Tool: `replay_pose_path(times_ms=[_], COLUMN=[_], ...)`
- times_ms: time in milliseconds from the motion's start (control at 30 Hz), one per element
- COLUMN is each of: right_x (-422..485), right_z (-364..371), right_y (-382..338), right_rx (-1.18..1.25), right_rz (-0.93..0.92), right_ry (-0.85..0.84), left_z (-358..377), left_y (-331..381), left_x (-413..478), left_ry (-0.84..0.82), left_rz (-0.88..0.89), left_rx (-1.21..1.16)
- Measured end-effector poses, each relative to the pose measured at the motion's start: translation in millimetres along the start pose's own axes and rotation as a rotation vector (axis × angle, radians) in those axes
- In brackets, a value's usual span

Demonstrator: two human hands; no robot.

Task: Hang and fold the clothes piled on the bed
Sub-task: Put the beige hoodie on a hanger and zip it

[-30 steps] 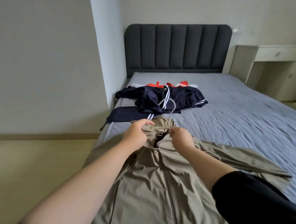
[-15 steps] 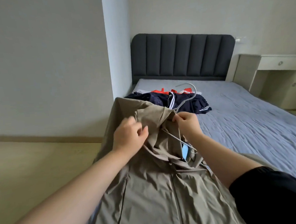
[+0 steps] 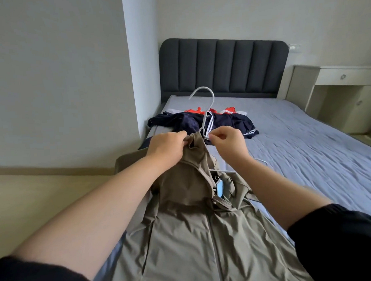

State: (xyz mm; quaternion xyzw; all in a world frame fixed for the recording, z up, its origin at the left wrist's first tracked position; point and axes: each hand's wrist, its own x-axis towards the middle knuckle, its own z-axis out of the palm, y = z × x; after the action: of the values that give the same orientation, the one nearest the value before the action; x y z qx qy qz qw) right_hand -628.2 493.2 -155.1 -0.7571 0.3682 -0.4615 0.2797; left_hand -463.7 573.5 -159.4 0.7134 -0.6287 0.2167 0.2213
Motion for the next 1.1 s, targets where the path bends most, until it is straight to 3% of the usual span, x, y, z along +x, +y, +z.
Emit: replay_pose_path(times_ms=[167,267,467,633,800,867,967,1100], right_x=[-23,-40,-43,-56,-68,-64,-55,-28], right_z=[-1,1,31,61,59,52,35,7], right_y=[69,111,159,193,208,212,210,190], right_rx=[-0.157,-0.156,-0.217,-0.386,-0.396,-0.290,-0.072,0.192], right_rz=[0.301,0.492,0.667,0.779,0.951,0.985,1.019,0.954], right_ry=[0.264,0.313,-0.121,-0.338,-0.536,-0.478,-0.254,-0.032], left_z=[29,46,72,89,95,96,96,100], left_y=[-5,-12,-34,-46,-56,-58,-57,-49], left_x=[-16,-25,-38,-54,-64,-65,-68,-71], left_ry=[-0.033,-0.047,-0.035,-0.042,-0.078,-0.098,-0.105,-0.160], left_rz=[-0.130,-0.186,-0.398,-0.377,-0.256,-0.206,-0.165,-0.152], left_rx=[-0.051,-0.013,-0.079,-0.066,-0.064,-0.063,-0.026,0.031])
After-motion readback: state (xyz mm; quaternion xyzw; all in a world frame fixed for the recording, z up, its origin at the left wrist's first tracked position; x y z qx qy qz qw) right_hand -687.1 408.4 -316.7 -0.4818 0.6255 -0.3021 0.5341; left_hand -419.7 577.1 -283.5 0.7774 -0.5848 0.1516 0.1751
